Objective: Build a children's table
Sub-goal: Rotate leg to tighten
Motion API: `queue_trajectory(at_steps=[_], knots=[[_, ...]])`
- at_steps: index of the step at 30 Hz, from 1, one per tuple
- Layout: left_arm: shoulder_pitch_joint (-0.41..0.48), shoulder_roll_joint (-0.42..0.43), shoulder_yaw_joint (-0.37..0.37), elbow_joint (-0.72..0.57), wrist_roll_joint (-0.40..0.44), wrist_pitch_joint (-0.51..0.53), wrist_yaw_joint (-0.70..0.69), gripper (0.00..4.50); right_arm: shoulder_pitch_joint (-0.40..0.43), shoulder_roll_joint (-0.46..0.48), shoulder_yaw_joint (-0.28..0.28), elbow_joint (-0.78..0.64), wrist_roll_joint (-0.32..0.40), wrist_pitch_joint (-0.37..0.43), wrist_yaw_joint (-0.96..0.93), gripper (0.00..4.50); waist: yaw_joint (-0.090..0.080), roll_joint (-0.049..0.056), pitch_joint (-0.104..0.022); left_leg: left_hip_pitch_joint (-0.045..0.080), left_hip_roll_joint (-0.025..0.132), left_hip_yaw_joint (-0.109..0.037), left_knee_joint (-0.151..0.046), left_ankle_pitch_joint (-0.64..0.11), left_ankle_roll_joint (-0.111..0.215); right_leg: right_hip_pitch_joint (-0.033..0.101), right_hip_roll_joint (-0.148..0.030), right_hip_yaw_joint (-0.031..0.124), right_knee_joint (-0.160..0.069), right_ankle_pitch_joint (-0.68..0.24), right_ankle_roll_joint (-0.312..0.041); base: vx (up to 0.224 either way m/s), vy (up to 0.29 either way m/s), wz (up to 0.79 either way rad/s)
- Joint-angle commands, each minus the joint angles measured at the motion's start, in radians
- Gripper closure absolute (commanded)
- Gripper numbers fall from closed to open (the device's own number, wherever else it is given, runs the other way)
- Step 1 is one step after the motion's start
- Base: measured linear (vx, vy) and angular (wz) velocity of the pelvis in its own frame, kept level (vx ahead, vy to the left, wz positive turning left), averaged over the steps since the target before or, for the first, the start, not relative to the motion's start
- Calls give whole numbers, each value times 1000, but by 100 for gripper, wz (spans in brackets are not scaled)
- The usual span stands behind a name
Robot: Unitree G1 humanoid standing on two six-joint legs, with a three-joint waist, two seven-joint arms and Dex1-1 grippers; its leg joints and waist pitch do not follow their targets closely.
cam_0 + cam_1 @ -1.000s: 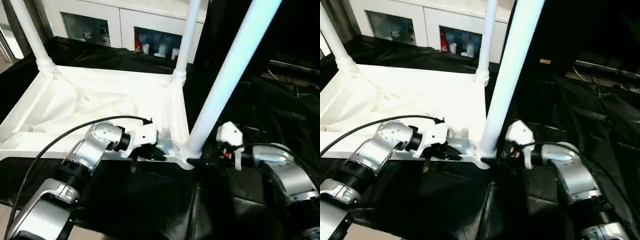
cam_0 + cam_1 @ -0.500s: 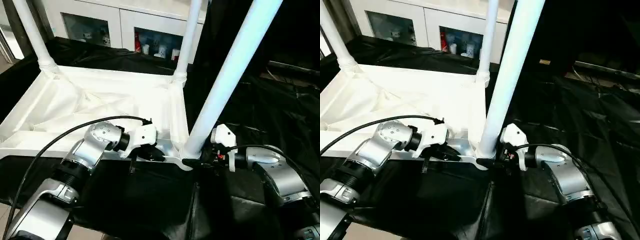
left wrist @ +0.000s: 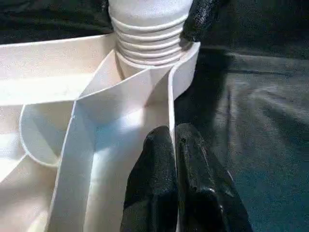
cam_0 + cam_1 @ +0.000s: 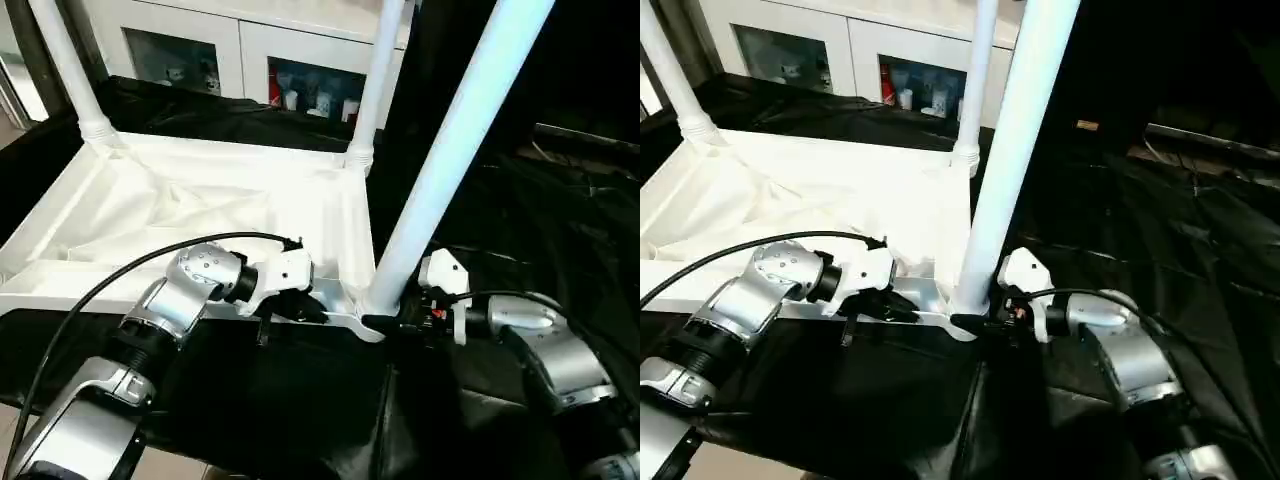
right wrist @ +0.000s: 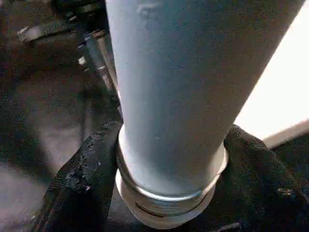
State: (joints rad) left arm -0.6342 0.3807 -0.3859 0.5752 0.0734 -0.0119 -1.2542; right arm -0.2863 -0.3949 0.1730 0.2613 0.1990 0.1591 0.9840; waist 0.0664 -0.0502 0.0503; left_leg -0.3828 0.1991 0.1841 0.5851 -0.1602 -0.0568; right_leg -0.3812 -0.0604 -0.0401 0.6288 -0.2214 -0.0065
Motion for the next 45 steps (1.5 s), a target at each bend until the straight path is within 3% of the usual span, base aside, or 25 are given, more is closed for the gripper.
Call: queue_trajectory(at_steps=[1,2,4,5,6,8,13,15,16,18,22,24,25,30,32,34,36,39,45], knots=[[-14,-23,-6,29,27,23,55,450,-4,19,-6,23,-6,22,-58,175,0,7,-57,27,39,-11,-66,-235,16,32,-77,41,-80,-106,-237,0,0,0],[-35,-67,13,72,27,59,130,450,-10,73,-38,79,-31,50,-199,175,-5,9,-52,32,38,-11,-69,-282,-11,24,-77,41,-89,-198,-223,0,0,0],[-64,-128,29,123,32,101,233,450,-12,142,-79,134,-47,92,-359,175,-12,9,-50,33,36,-20,-74,-346,-49,21,-81,39,-97,-327,-192,-27,5,-3],[-64,-128,29,123,32,101,233,450,-12,142,-79,134,-47,92,-359,175,-12,9,-50,33,36,-20,-74,-346,-49,21,-81,39,-97,-327,-192,-54,10,-6],[-86,-179,35,159,47,135,327,450,-16,197,-98,154,-57,118,-466,176,-13,10,-50,31,36,-24,-76,-365,-55,22,-84,39,-105,-372,-163,0,0,0],[-106,-234,42,191,56,176,415,450,-24,249,-104,173,-72,136,-557,176,-16,9,-48,36,35,-26,-77,-394,-61,16,-83,38,-111,-394,-157,0,0,0],[-107,-307,25,186,72,200,445,450,-52,322,-105,187,-87,147,-654,176,-23,17,-42,53,32,-36,-81,-497,-65,7,-86,30,-137,-518,-117,0,0,0],[-109,-307,22,189,76,194,442,450,-54,327,-108,188,-85,144,-653,176,-23,17,-44,48,33,-40,-87,-492,-62,13,-85,30,-135,-483,-111,0,0,0],[-110,-305,21,193,78,192,441,450,-57,326,-105,188,-87,138,-650,176,-22,18,-45,50,33,-39,-87,-492,-59,9,-84,34,-134,-453,-119,0,0,0],[-112,-290,16,201,85,177,431,450,-66,323,-102,189,-92,120,-642,120,-23,17,-44,48,32,-38,-88,-490,-51,10,-83,36,-131,-421,-134,0,0,0],[-111,-266,13,200,91,168,418,450,-82,309,-102,183,-104,102,-631,96,-26,18,-44,47,31,-37,-87,-495,-48,8,-85,36,-131,-428,-139,0,0,0],[-99,-233,13,182,92,133,369,450,-80,260,-86,148,-97,89,-538,96,-25,6,-48,35,32,-35,-88,-437,-31,20,-86,38,-128,-390,-135,0,0,0],[-97,-228,13,179,92,126,361,450,-79,255,-85,143,-94,90,-525,96,-23,11,-49,33,33,-32,-88,-406,-21,20,-86,40,-124,-359,-142,0,0,0],[-51,-143,-5,129,62,20,196,450,-66,127,-78,96,-79,74,-361,96,-15,7,-56,24,33,-23,-80,-297,14,32,-86,42,-110,-220,-179,0,0,0],[-22,-107,-6,96,37,18,129,450,-54,88,-81,64,-47,66,-277,96,-10,0,-61,23,34,-18,-73,-237,33,36,-85,43,-98,-143,-196,0,0,0],[-14,-94,-7,89,31,8,108,450,-49,71,-75,53,-38,59,-238,96,-5,8,-63,21,37,-15,-71,-174,51,36,-81,42,-88,-50,-217,0,0,0],[4,-65,-5,67,14,-12,59,450,-42,27,-56,41,-32,33,-150,96,-1,8,-63,21,39,-14,-70,-154,55,42,-77,39,-78,19,-235,0,0,0],[23,-42,-1,32,-12,-19,1,450,-47,-3,-41,48,-31,10,-87,96,-4,8,-64,24,38,-12,-69,-162,59,41,-76,38,-76,32,-249,0,0,0],[43,-12,0,-16,-40,-16,-61,450,-52,-29,-12,32,-14,9,10,96,-5,8,-56,31,41,-10,-74,-230,38,34,-77,41,-89,-103,-241,0,0,0]])
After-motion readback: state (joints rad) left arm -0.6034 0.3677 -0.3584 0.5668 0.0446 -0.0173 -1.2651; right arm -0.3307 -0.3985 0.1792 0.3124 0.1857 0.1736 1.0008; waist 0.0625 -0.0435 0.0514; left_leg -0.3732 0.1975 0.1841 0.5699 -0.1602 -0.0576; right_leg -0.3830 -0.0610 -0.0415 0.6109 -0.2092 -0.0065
